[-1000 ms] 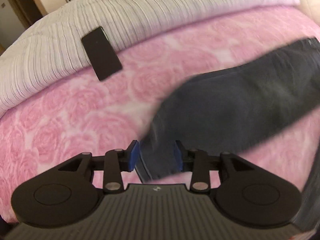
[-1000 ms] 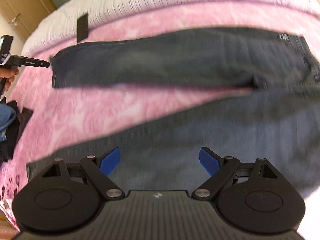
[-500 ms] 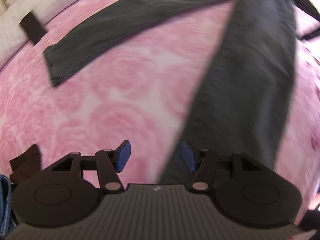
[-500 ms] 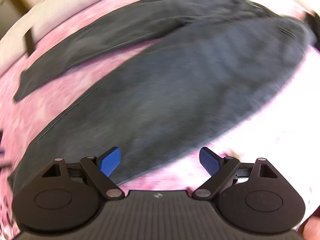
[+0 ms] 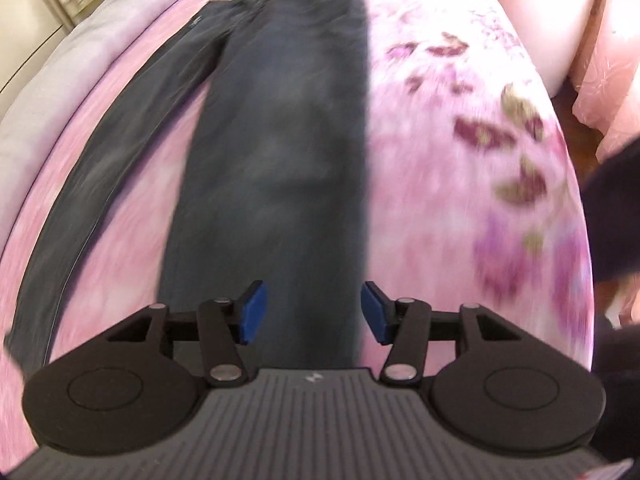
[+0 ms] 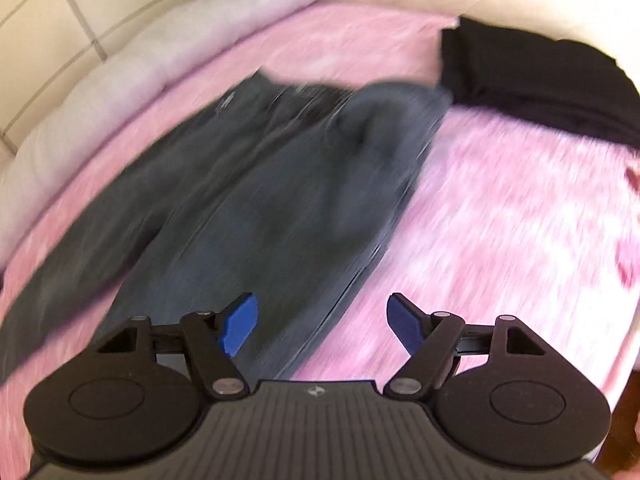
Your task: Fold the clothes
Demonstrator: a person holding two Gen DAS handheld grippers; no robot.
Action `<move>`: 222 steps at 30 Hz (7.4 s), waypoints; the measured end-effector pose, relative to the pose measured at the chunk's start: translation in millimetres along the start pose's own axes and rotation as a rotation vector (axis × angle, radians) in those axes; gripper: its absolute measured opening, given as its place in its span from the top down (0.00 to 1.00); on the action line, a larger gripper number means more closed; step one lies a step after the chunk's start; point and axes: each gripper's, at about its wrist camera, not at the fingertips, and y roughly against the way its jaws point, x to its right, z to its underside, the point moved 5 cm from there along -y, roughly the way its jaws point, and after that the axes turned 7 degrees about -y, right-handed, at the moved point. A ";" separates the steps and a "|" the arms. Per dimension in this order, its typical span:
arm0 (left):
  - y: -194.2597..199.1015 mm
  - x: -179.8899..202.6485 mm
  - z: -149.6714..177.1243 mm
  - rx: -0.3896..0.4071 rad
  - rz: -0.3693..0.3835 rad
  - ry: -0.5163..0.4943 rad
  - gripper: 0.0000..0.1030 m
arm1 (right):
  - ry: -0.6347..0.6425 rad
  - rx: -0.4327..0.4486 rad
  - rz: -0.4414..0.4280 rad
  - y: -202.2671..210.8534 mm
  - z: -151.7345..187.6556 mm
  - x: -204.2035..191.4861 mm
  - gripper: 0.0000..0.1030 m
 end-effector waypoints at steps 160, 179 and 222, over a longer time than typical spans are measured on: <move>-60.3 25.0 -153.7 -0.234 -0.345 0.177 0.16 | 1.392 0.026 -0.156 -15.0 -16.2 60.1 0.18; -61.5 44.6 -86.4 -0.390 -0.418 0.157 0.33 | 2.219 0.182 -0.134 -88.3 6.4 62.2 0.34; -58.4 -1.2 8.6 -0.552 -0.512 -0.006 0.82 | 2.296 0.405 -0.256 -59.8 91.9 43.8 0.37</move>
